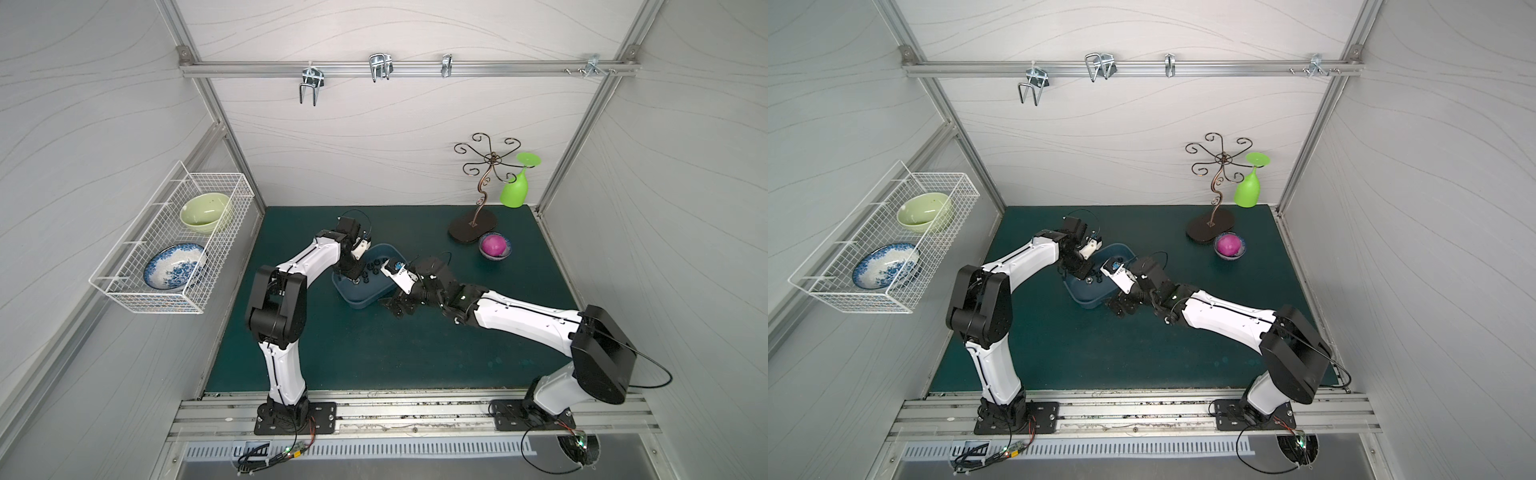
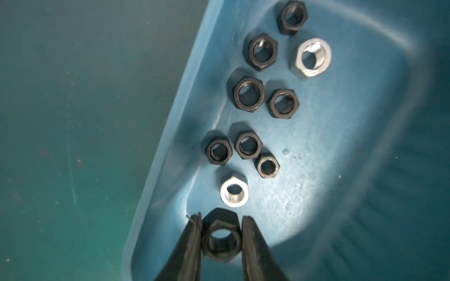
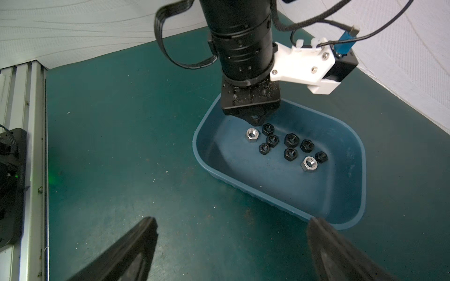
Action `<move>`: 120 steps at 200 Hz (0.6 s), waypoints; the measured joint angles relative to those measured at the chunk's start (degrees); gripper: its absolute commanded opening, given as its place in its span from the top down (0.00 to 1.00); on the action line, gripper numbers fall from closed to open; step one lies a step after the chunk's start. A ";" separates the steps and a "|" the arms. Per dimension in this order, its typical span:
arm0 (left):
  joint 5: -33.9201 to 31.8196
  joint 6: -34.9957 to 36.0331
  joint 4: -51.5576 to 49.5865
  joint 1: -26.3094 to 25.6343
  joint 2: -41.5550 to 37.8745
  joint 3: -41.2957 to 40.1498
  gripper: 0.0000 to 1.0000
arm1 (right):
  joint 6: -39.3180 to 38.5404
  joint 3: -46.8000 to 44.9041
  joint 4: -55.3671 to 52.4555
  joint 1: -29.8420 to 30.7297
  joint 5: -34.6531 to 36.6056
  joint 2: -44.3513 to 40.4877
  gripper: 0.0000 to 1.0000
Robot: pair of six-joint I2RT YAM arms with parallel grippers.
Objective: Put the nuts on the desktop into the storage box
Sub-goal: Place the nut in the storage box.
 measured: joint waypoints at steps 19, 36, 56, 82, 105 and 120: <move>0.02 0.13 0.04 0.26 0.76 -0.04 0.74 | -0.09 0.00 0.33 0.00 -0.02 0.17 0.01; 0.09 0.13 0.02 0.37 0.76 -0.04 0.74 | -0.24 0.09 1.44 0.00 -0.02 1.20 0.01; 0.11 0.11 -0.04 0.57 0.76 -0.07 0.74 | -0.31 1.07 1.70 0.00 -0.52 4.24 0.01; 0.13 0.11 0.04 0.85 0.76 -0.35 0.74 | -0.31 2.71 1.77 0.00 -1.99 8.24 0.01; 0.09 0.07 -0.02 1.01 0.85 -0.66 0.74 | -0.33 2.71 2.45 0.00 -2.51 8.85 0.01; 0.07 -0.09 0.00 1.01 0.98 -0.66 0.74 | -0.44 2.80 2.84 0.00 -2.60 8.85 0.01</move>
